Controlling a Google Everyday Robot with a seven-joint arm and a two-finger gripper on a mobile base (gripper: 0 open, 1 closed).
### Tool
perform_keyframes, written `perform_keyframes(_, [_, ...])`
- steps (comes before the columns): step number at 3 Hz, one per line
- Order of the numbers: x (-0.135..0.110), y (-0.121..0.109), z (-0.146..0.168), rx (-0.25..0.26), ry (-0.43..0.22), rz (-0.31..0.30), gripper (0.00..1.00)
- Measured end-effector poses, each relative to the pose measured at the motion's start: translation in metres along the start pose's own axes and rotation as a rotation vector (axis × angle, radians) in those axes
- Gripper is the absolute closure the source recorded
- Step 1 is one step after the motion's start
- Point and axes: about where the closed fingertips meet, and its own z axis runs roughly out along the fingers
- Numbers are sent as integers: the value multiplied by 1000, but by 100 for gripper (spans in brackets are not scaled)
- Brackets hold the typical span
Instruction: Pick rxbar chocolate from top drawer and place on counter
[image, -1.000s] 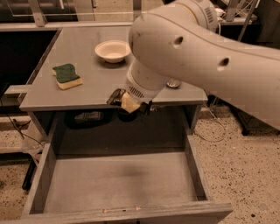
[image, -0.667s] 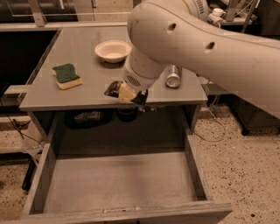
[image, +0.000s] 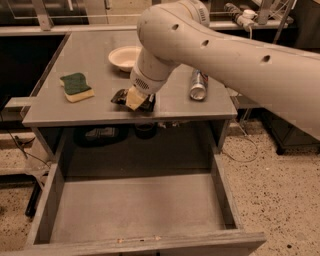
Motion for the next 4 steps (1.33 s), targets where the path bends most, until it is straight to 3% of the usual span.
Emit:
perform_keyframes(1, [-12,-5,31,-45,-9,-8,100])
perform_keyframes(2, [-15,-6,32,-50,-10,-9,82])
perform_keyframes(4, [-15,-6,32,-50,-10,-9,35])
